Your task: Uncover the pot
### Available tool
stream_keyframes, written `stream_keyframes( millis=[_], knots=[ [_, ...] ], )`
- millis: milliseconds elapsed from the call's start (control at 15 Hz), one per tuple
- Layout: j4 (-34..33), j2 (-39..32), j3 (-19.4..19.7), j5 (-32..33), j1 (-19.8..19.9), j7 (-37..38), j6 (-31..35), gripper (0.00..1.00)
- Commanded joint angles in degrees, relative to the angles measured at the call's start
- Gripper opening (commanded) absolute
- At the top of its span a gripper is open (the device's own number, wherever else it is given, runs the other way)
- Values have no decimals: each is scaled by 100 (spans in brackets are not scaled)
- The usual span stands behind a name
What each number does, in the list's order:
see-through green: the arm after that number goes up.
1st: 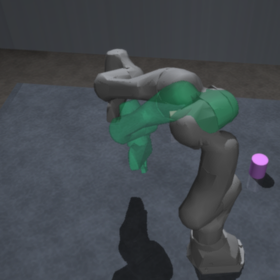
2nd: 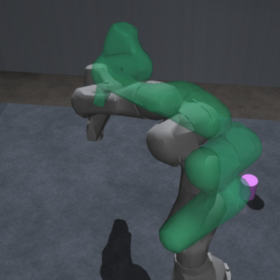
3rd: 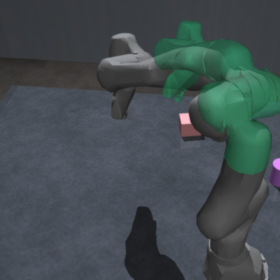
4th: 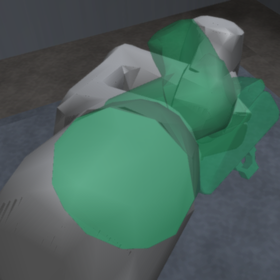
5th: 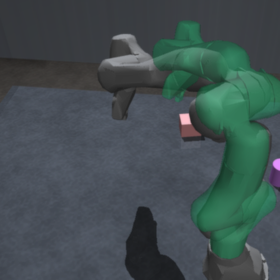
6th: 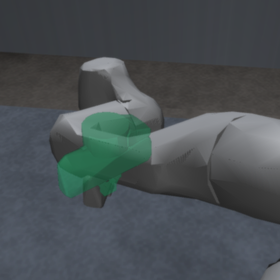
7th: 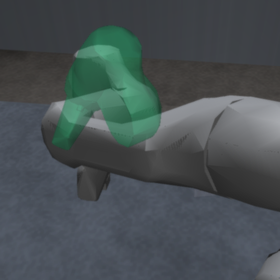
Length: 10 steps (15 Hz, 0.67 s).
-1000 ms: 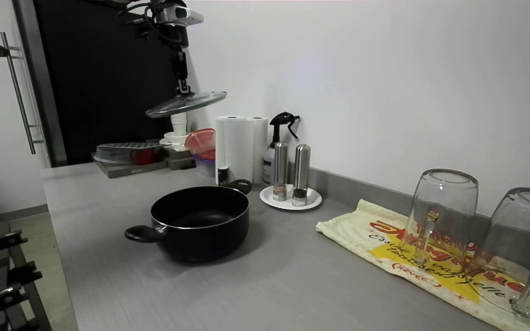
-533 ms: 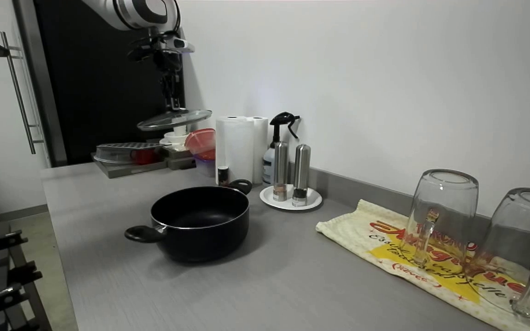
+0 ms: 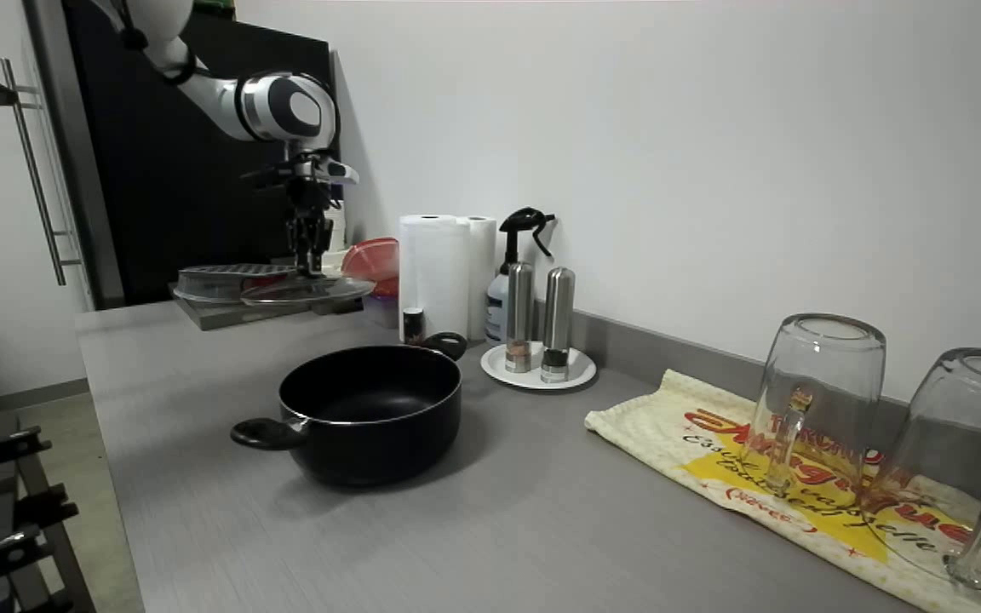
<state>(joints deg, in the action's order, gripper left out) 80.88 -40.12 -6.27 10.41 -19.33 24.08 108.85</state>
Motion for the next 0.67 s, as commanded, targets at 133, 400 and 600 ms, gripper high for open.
stream_keyframes(
  millis=[133,400,600],
  knots=[
    [-476,-578,83,-122,-168,-99,362,25],
    [-597,-764,-17,-444,-112,-162,586,25],
    [-679,-911,-117,-781,-78,-261,594,25]
  ],
)
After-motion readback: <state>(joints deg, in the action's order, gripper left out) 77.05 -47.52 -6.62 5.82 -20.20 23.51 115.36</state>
